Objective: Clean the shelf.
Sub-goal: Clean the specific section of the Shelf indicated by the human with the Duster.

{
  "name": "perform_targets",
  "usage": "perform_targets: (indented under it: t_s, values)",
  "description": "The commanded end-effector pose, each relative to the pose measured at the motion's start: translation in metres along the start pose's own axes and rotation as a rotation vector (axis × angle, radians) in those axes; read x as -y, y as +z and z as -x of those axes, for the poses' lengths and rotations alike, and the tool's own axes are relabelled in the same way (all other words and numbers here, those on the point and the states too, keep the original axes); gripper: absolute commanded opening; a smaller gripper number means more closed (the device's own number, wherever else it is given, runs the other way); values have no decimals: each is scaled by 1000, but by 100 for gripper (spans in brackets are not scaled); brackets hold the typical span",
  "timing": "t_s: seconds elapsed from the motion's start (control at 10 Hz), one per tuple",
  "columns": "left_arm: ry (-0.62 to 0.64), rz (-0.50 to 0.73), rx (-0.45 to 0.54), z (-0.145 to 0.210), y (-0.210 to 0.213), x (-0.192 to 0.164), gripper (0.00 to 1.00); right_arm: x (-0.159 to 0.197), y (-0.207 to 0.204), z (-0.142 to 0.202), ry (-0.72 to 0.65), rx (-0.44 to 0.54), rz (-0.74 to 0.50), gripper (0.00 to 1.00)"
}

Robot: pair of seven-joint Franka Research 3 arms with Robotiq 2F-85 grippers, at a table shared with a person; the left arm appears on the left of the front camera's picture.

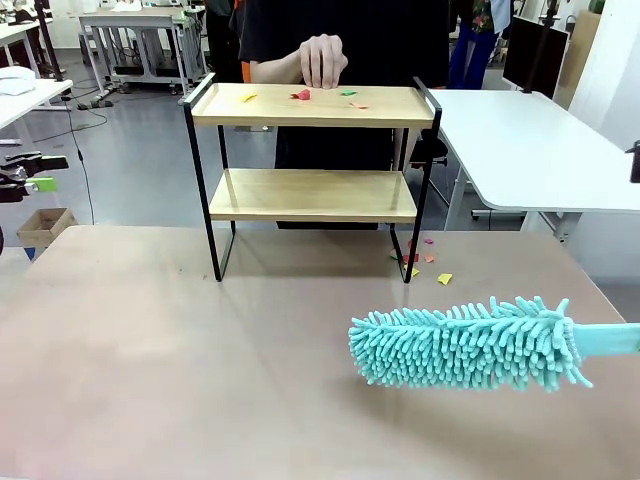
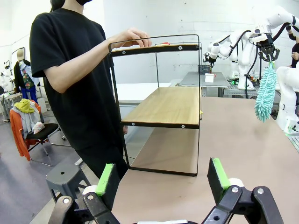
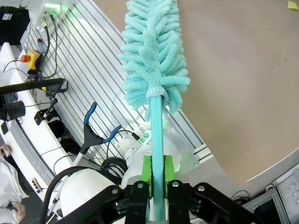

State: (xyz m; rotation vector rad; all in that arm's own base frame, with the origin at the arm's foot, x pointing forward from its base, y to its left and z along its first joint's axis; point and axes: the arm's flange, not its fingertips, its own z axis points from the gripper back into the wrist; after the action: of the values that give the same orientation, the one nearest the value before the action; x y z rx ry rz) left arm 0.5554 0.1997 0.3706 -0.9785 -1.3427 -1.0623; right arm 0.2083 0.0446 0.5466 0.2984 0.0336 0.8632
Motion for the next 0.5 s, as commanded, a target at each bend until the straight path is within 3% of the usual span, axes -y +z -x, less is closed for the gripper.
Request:
perform_targets:
  t_s: [0.0,0.2,0.4]
  values:
    - [-4,-1,2,-3,0,2,100,0,4,-2,-9,17,0,13]
    - [-4,-1,2,-3,0,2,100,0,0,0,0,0,0,13]
    - [-4,-1,2,-3,0,2,100,-23,16,-21,43,101,-71,13]
